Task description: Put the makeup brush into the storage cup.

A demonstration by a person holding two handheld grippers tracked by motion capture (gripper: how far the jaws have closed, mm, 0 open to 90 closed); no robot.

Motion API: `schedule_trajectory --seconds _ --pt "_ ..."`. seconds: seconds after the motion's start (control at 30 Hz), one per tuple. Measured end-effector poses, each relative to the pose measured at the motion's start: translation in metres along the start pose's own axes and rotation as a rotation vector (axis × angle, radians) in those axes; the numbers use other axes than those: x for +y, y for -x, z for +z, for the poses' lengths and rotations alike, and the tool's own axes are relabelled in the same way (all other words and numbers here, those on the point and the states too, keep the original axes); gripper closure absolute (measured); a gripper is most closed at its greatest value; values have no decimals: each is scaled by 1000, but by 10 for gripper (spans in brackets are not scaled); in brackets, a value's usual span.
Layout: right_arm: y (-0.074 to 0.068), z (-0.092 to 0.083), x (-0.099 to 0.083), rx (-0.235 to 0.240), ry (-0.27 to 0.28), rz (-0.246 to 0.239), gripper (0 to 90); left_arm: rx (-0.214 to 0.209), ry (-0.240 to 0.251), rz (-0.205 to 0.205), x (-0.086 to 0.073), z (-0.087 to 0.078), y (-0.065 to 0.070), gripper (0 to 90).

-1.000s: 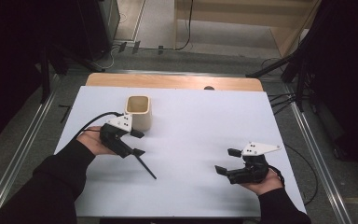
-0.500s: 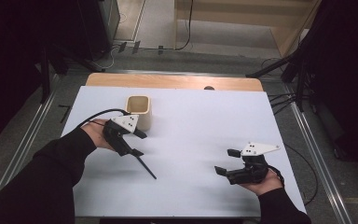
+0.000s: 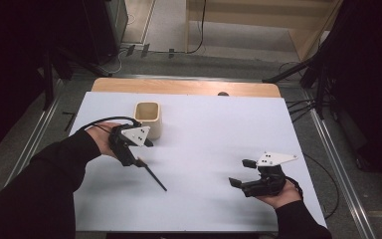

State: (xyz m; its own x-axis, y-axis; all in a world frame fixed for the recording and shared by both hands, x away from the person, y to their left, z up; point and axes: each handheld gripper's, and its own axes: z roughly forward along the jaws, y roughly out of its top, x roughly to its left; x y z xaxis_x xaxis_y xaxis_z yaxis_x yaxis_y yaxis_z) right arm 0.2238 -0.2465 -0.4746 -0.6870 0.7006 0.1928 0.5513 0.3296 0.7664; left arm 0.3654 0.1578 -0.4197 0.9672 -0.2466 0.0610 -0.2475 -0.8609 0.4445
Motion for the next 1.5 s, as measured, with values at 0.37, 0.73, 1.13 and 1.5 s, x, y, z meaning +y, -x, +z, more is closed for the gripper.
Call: schedule_trajectory --seconds 0.37,0.73,1.13,1.5 --pt "0 1 0 0 -9 3 168 23 -135 132 11 -4 3 322" --pt "0 2 0 -2 -15 -2 168 -22 -187 220 19 2 3 336" --pt "0 2 -1 -3 -20 -1 168 -27 -238 268 21 16 1 340" --pt "0 2 -1 1 -25 -2 168 -72 -246 271 16 34 1 372"
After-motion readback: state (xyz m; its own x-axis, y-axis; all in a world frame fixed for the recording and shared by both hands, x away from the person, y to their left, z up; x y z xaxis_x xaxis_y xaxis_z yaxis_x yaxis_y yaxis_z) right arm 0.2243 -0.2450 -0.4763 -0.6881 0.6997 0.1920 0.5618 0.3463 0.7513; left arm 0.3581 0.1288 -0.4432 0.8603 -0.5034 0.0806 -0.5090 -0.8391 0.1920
